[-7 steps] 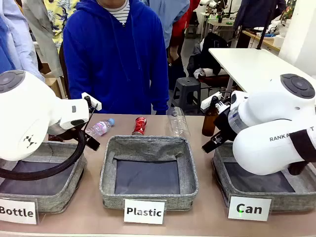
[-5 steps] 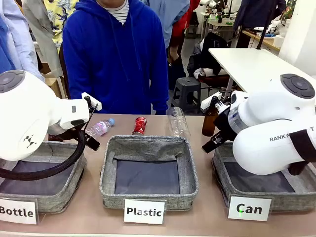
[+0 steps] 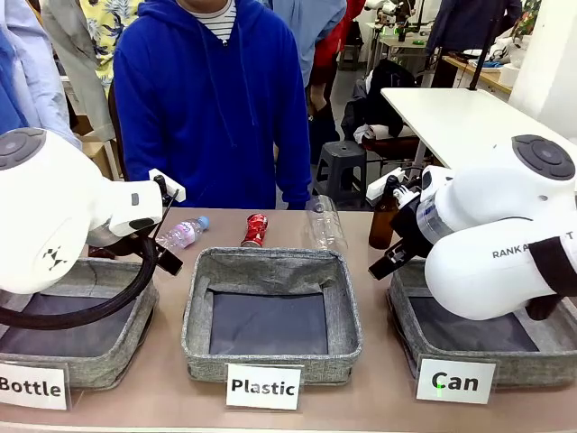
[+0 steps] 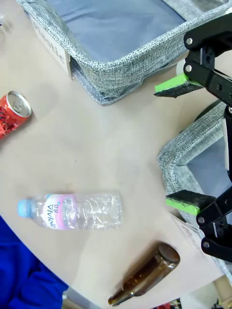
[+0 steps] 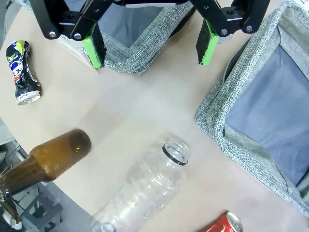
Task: Sort the can waste into the basket.
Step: Pick up the can waste from the table and place it in the right Fabric basket.
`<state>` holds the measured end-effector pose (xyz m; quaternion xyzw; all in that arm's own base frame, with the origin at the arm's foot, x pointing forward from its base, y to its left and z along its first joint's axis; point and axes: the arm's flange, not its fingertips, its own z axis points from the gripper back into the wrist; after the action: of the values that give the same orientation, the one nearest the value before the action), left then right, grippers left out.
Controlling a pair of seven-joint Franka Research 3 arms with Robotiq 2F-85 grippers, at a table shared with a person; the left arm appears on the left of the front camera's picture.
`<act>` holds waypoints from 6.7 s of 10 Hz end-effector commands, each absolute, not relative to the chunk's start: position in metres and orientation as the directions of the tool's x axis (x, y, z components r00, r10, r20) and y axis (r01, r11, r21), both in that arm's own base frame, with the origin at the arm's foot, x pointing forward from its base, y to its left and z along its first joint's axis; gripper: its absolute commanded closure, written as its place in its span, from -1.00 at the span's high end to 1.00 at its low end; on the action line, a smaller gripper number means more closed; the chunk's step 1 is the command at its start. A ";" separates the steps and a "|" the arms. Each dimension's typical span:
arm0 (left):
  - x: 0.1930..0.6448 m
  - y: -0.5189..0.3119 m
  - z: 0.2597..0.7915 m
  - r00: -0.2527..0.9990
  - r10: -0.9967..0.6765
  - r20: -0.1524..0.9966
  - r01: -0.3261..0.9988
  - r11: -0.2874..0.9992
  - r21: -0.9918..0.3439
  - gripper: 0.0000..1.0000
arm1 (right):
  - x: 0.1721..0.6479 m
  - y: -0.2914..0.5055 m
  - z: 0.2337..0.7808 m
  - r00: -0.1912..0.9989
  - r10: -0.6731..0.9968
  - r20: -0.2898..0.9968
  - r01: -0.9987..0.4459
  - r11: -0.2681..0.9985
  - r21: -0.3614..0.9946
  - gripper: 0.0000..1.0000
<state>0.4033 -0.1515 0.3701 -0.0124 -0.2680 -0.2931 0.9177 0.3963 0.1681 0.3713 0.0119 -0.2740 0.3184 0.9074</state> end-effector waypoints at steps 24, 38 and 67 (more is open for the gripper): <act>0.228 0.166 0.454 0.575 0.791 0.209 -0.306 0.444 -0.842 1.00 | 0.278 -0.178 0.477 0.820 -0.569 0.064 0.150 0.322 0.935 1.00; 0.365 0.063 0.570 0.867 0.276 0.415 -0.027 0.858 -0.514 1.00 | 0.273 -0.194 0.474 0.815 -0.578 0.024 0.201 0.322 0.925 1.00; 0.308 0.162 0.632 0.839 0.292 0.458 -0.022 0.860 -0.509 1.00 | 0.273 -0.194 0.474 0.815 -0.578 0.024 0.201 0.322 0.925 1.00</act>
<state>0.2733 0.1706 0.6343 -0.2814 -0.3010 0.1223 0.9029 0.2720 -0.1925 0.4742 0.5195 -0.1679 -0.2533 0.7986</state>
